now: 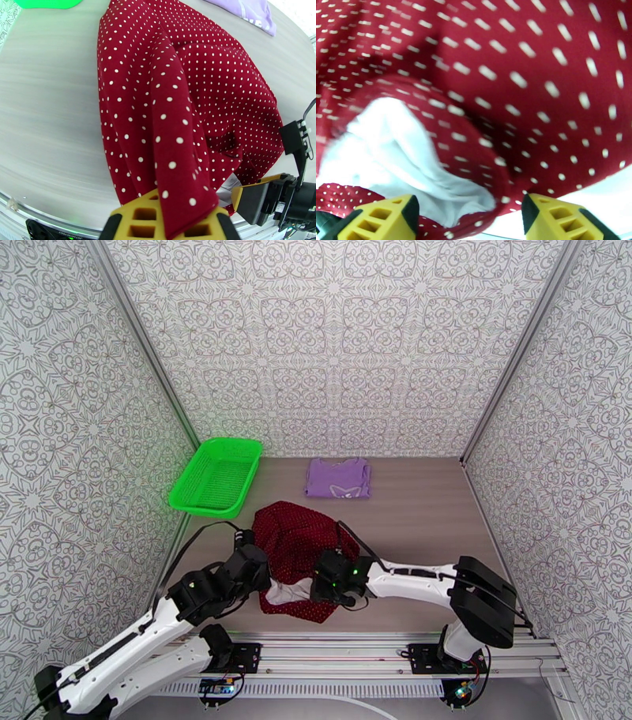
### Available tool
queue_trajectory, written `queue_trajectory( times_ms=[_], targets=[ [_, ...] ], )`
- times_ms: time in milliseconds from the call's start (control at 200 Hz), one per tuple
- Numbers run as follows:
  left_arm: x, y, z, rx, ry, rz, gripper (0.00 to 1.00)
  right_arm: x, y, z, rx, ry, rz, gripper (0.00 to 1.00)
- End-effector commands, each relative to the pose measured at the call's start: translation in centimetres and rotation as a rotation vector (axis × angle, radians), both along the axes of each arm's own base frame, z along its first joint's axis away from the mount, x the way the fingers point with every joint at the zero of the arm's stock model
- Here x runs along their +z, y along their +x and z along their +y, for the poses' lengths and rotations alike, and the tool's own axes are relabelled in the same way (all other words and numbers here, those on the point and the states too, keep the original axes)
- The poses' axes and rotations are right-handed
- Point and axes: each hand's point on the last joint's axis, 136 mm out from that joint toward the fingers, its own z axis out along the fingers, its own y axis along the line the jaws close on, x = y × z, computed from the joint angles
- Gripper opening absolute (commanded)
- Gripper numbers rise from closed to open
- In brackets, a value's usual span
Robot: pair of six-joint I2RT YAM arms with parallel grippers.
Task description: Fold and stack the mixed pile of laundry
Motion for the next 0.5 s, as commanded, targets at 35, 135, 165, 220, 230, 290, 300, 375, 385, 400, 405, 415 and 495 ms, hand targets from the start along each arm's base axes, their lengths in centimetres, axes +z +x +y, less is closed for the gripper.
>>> queue_trajectory(
  times_ms=[35,135,165,220,230,290,300,375,385,400,405,415,495],
  targets=[
    [-0.2,0.0,-0.4,0.030,-0.026,-0.025,0.00,-0.1,-1.6,-0.1,-0.080,0.007,0.040,0.69],
    [-0.5,-0.3,-0.8,0.034,-0.034,-0.029,0.00,-0.1,-2.2,0.0,-0.118,0.005,0.046,0.70],
    [-0.7,-0.5,-0.9,0.036,-0.034,-0.029,0.00,-0.2,-2.3,0.0,-0.135,0.008,0.049,0.70],
    [-0.9,-0.8,-1.1,0.036,-0.035,-0.029,0.00,0.0,-2.4,0.4,-0.170,0.026,0.053,0.70],
    [-0.9,-0.9,-1.1,0.035,-0.035,-0.030,0.00,-0.1,-2.4,0.4,-0.173,0.027,0.054,0.70],
    [-1.2,-1.2,-1.3,0.029,-0.033,-0.034,0.00,0.2,-2.4,1.0,-0.209,0.050,0.052,0.66],
    [-1.2,-1.3,-1.4,0.028,-0.034,-0.035,0.00,0.2,-2.4,1.1,-0.214,0.052,0.051,0.64],
    [-1.4,-1.7,-1.6,0.016,-0.031,-0.037,0.00,0.4,-2.4,1.8,-0.251,0.064,0.046,0.58],
    [-1.4,-1.8,-1.6,0.014,-0.029,-0.037,0.00,0.4,-2.4,1.9,-0.254,0.065,0.045,0.57],
    [-1.5,-1.9,-1.6,0.012,-0.029,-0.037,0.00,0.5,-2.4,2.0,-0.259,0.068,0.044,0.55],
    [-1.5,-1.9,-1.7,0.012,-0.029,-0.038,0.00,0.5,-2.4,2.1,-0.262,0.068,0.043,0.55],
    [-1.5,-1.9,-1.7,0.011,-0.028,-0.038,0.00,0.5,-2.4,2.1,-0.266,0.068,0.042,0.54],
    [-1.5,-2.2,-1.7,0.003,-0.023,-0.043,0.00,0.5,-2.2,2.2,-0.305,0.064,0.026,0.44]
  ],
)
